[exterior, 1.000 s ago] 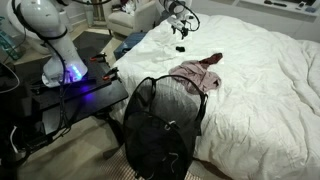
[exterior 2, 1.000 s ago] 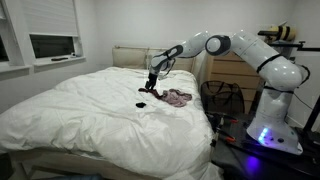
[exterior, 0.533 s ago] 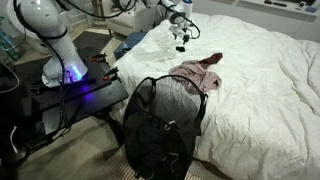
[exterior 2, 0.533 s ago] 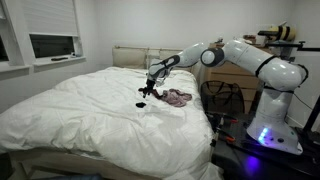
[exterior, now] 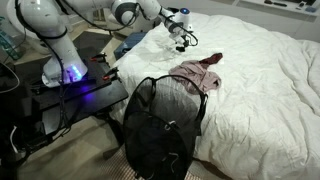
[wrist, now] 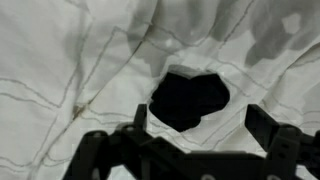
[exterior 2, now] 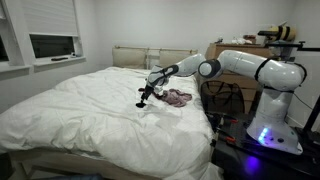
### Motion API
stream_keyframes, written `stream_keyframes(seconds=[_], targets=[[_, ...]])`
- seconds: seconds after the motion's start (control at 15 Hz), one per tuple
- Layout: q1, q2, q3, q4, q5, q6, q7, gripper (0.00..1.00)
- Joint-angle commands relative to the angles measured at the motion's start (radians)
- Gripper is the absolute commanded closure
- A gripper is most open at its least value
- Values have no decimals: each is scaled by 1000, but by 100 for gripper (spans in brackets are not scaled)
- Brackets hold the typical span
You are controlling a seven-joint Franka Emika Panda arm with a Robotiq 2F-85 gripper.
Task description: Take the black sock and place it in the black laundry basket
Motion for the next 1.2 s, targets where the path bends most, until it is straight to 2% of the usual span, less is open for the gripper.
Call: stream_keyframes(seconds=[0.0,0.13,0.2,0.53,1.07,1.13], targets=[[0,102,31,135,-9,19,-24,0],[2,141,43,183,-3,22,-24,0],[-5,78,46,70,13,84,-32,0],[-1,91,58,60,5,185,-27,0],[0,91,55,44,1,183,-11,0],[-1,91,55,42,1,184,-12,16]])
